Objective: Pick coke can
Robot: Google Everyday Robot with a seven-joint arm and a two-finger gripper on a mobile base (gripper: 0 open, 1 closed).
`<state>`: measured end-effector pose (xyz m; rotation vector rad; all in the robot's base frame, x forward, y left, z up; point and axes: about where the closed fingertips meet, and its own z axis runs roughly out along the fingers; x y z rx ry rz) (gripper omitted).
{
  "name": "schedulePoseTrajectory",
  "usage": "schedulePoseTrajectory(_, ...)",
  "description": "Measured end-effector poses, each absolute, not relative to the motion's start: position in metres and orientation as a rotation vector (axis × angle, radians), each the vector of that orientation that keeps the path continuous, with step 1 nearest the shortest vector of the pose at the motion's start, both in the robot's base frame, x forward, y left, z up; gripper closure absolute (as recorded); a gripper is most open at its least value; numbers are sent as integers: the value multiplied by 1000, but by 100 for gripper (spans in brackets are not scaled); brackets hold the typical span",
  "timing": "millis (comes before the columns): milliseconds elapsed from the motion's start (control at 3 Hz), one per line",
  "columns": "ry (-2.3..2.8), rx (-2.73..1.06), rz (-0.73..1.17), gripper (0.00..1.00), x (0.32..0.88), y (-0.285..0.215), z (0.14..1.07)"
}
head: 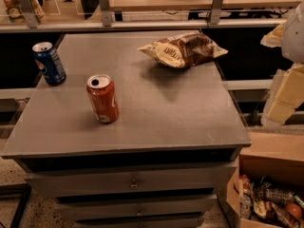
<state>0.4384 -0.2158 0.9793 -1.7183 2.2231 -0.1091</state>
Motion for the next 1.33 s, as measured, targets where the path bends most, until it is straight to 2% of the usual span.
schedulePoseTrajectory(333, 2223, -1718, -109, 0, 438, -216, 979)
schedulePoseTrajectory(667, 2168, -1699, 0, 0, 443, -188, 970)
schedulePoseTrajectory(1333, 1993, -1707, 419, 0, 461, -57, 930)
